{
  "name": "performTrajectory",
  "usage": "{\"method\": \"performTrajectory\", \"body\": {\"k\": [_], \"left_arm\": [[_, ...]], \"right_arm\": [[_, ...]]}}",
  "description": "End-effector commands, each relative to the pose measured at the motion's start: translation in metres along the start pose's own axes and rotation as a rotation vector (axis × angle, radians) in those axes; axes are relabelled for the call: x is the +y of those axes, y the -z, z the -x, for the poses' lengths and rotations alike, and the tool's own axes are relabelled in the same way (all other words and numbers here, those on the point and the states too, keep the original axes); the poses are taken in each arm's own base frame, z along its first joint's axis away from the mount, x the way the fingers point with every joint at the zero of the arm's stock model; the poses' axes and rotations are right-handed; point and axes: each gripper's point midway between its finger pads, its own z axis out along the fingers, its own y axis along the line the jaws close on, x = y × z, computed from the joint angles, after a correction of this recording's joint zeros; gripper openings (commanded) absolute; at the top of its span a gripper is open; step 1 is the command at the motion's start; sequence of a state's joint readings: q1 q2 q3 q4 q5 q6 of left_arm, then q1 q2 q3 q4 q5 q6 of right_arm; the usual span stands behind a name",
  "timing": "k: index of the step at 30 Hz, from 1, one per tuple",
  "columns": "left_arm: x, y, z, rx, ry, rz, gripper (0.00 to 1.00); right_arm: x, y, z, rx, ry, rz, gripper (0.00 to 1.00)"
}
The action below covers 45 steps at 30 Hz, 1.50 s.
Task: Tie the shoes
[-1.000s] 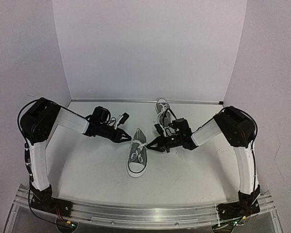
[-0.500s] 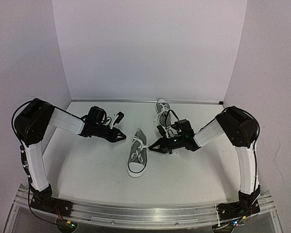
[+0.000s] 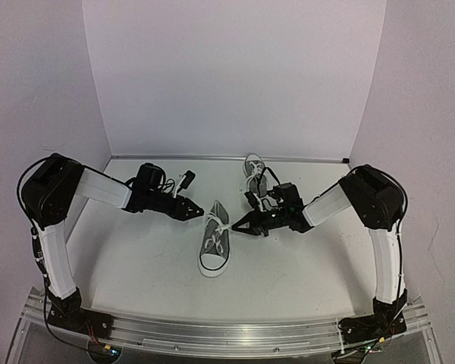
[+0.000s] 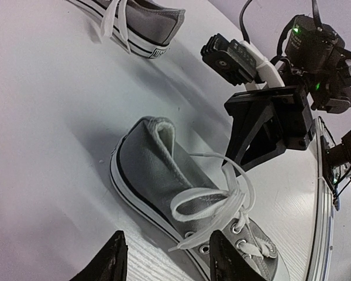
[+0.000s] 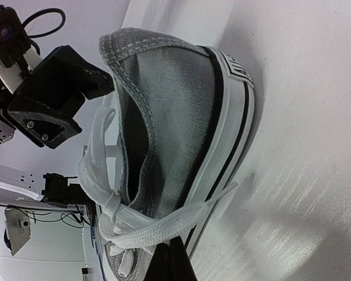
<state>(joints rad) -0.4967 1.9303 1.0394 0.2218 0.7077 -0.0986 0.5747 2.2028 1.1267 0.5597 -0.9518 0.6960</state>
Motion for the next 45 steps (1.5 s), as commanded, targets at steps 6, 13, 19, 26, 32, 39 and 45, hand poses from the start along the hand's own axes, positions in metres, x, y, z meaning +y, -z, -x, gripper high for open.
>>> {"method": "performTrajectory", "body": {"k": [6, 13, 19, 26, 32, 39, 45], "left_arm": [[-0.019, -0.014, 0.029, -0.058, -0.025, -0.096, 0.45], [-0.028, -0.030, 0.023, -0.026, -0.020, -0.136, 0.46], [-0.035, -0.035, 0.021, -0.015, -0.026, -0.156, 0.38], [-0.038, -0.027, 0.027, -0.030, -0.053, -0.132, 0.08], [-0.022, -0.009, 0.033, -0.059, -0.058, -0.019, 0.00], [0.001, 0.012, 0.028, -0.066, -0.052, 0.115, 0.00], [0.024, 0.019, 0.020, -0.068, -0.011, 0.181, 0.00]], "right_arm": [[0.010, -0.004, 0.009, -0.005, 0.039, 0.026, 0.00], [0.010, -0.004, 0.009, -0.004, 0.040, 0.027, 0.00], [0.010, -0.004, 0.009, -0.003, 0.039, 0.026, 0.00], [0.011, -0.003, 0.009, -0.004, 0.042, 0.025, 0.00], [0.011, 0.002, 0.004, -0.004, 0.040, 0.013, 0.00], [-0.003, 0.011, -0.007, -0.002, 0.026, -0.031, 0.00], [-0.019, 0.017, -0.018, 0.003, 0.004, -0.074, 0.00]]}}
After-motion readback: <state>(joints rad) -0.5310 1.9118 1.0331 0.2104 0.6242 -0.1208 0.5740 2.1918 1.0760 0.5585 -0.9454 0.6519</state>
